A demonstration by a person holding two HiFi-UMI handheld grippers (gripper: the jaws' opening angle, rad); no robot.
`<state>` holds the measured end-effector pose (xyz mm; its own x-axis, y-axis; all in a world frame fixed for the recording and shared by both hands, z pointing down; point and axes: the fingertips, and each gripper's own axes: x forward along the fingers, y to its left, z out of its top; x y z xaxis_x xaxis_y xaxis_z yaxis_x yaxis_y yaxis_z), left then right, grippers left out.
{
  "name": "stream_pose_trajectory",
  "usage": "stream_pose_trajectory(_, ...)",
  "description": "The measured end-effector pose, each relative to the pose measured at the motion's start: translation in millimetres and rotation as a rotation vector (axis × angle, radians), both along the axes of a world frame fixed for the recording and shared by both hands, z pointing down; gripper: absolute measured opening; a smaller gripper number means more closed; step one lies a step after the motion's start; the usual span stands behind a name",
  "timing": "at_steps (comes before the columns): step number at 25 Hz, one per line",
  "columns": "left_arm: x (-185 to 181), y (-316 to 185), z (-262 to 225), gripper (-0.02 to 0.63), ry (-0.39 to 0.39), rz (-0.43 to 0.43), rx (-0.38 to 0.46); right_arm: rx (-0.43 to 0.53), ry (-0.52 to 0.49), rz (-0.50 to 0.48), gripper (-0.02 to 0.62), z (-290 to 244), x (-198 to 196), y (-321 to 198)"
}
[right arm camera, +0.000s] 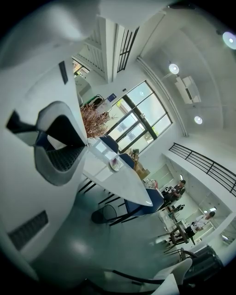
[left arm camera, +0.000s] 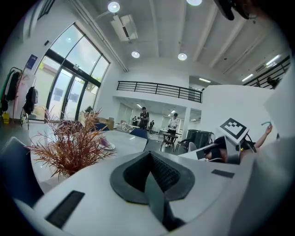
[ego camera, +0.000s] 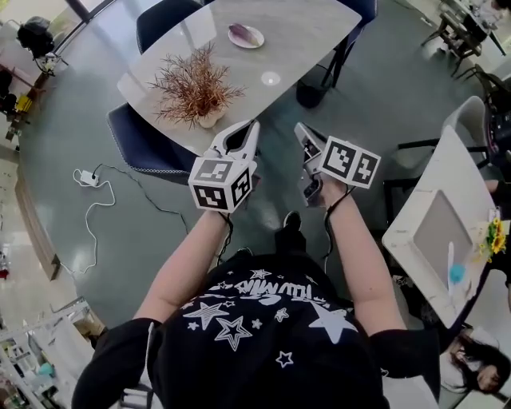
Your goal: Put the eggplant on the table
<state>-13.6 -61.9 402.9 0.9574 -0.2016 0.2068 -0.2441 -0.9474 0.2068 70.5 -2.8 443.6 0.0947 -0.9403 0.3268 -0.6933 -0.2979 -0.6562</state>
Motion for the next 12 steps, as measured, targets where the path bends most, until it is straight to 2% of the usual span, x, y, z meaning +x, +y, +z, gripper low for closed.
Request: stream_pose_trajectory(12, -67.9, 13.7, -2.6, 0.008, 0.032, 0.032, -0.005, -0.017, 0.022, 0.028, 0.007, 0.0, -76.2, 19.3)
